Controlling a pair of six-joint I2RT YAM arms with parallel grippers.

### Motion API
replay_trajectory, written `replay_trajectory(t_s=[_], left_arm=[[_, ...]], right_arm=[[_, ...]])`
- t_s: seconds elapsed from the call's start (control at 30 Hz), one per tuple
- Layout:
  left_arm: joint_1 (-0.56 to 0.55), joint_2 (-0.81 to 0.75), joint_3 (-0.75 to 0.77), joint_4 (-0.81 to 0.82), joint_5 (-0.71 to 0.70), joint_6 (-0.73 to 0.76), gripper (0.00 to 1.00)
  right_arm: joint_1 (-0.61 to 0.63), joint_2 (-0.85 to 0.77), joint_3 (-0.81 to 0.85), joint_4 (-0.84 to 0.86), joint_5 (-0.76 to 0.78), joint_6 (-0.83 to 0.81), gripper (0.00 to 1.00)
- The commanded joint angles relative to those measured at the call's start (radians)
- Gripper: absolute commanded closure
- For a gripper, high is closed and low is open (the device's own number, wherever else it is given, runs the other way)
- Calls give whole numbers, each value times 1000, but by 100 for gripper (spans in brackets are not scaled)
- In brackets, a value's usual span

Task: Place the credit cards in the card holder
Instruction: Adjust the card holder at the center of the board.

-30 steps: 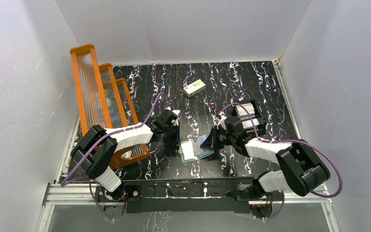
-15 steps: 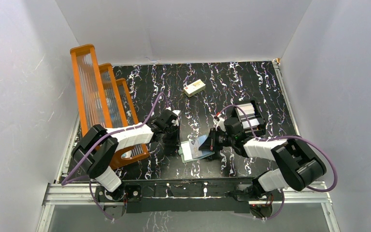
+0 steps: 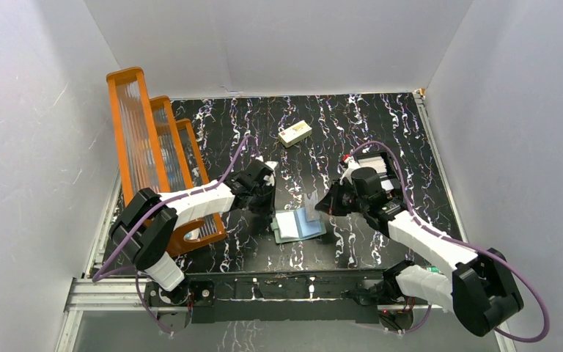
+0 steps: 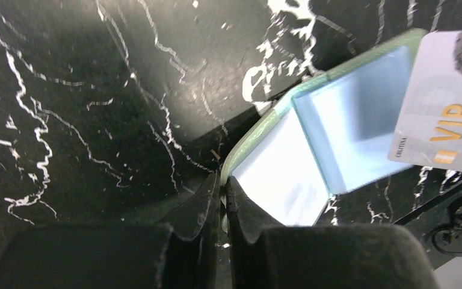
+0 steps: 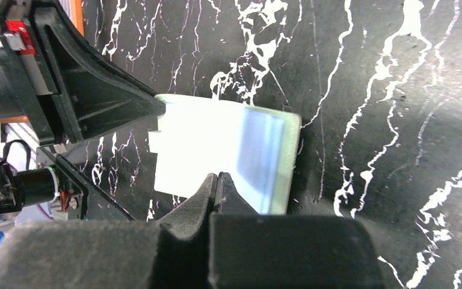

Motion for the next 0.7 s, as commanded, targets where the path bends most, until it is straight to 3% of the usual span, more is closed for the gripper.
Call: replay_trajectory(t_s=[0.0,0.37,0.67], left_arm=[[-3,-31,68,-39,3,30,94],[-3,12,70,-39,-10,48,94],[-3,55,75,-24,6,52,93]], right_arm=[[-2,-48,45,-107,87,-37,100],[-14,-84,39,-130,178,-62,100],[-48,-20,-32,17,57,-45,100]])
